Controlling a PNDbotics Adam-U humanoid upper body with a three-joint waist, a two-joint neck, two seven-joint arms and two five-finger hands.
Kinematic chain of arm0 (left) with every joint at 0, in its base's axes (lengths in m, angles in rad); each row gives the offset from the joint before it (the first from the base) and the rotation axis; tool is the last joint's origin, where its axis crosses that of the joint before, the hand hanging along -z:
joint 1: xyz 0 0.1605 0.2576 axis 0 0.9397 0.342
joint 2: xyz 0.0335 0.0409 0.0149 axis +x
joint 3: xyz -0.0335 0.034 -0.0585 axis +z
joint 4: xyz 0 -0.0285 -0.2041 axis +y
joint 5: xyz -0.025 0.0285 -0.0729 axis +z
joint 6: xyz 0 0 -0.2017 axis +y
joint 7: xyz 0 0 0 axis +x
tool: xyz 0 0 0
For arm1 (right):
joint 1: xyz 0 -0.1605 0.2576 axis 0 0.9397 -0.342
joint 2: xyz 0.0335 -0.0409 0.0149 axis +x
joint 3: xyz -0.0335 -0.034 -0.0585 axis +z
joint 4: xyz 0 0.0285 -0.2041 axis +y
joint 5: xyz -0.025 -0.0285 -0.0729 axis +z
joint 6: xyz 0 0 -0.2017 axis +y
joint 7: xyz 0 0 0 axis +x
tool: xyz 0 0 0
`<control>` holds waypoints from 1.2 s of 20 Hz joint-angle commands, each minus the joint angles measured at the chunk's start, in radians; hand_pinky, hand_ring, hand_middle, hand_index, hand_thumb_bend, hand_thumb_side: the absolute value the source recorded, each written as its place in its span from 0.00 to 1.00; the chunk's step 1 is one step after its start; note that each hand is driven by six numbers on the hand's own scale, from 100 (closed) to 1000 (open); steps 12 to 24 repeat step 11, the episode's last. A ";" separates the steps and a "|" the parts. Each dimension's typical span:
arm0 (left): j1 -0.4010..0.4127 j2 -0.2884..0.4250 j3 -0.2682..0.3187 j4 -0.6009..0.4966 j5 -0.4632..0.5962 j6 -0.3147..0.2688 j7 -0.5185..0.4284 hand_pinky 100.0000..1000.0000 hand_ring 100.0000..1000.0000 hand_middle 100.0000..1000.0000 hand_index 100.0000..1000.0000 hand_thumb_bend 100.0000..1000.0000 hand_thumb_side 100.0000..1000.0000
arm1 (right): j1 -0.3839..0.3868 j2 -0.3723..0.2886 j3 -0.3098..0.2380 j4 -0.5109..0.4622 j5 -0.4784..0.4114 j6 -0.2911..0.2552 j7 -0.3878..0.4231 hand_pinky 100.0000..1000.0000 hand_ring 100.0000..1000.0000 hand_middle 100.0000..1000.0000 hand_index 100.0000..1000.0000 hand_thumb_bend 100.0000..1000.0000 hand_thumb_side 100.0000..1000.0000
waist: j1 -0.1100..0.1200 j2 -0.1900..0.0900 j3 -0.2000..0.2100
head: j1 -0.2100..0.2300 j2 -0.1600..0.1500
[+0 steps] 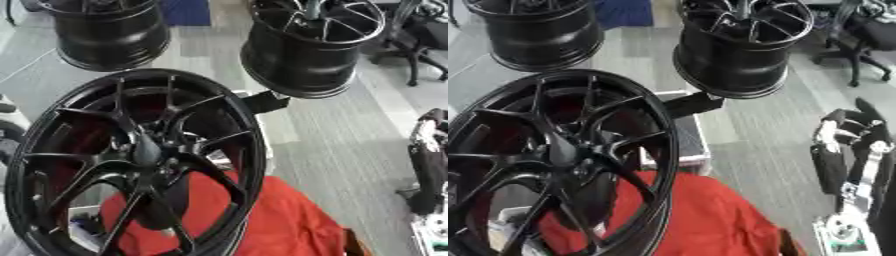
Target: Pull the pin out of the wheel hub.
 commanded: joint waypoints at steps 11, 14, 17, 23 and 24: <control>-0.008 -0.003 0.002 -0.035 -0.020 0.012 0.007 0.41 0.42 0.57 0.74 0.00 0.76 | -0.008 -0.002 0.002 -0.024 -0.004 0.006 -0.003 0.50 0.61 0.60 0.82 0.00 0.45 | 0.005 -0.005 0.001 | 0.009 -0.003; -0.008 -0.003 0.002 -0.035 -0.020 0.012 0.007 0.41 0.42 0.57 0.74 0.00 0.76 | -0.008 -0.002 0.002 -0.024 -0.004 0.006 -0.003 0.50 0.61 0.60 0.82 0.00 0.45 | 0.005 -0.005 0.001 | 0.009 -0.003; -0.008 -0.003 0.002 -0.035 -0.020 0.012 0.007 0.41 0.42 0.57 0.74 0.00 0.76 | -0.008 -0.002 0.002 -0.024 -0.004 0.006 -0.003 0.50 0.61 0.60 0.82 0.00 0.45 | 0.005 -0.005 0.001 | 0.009 -0.003; -0.008 -0.003 0.002 -0.035 -0.020 0.012 0.007 0.41 0.42 0.57 0.74 0.00 0.76 | -0.008 -0.002 0.002 -0.024 -0.004 0.006 -0.003 0.50 0.61 0.60 0.82 0.00 0.45 | 0.005 -0.005 0.001 | 0.009 -0.003; -0.008 -0.003 0.002 -0.035 -0.020 0.012 0.007 0.41 0.42 0.57 0.74 0.00 0.76 | -0.008 -0.002 0.002 -0.024 -0.004 0.006 -0.003 0.50 0.61 0.60 0.82 0.00 0.45 | 0.005 -0.005 0.001 | 0.009 -0.003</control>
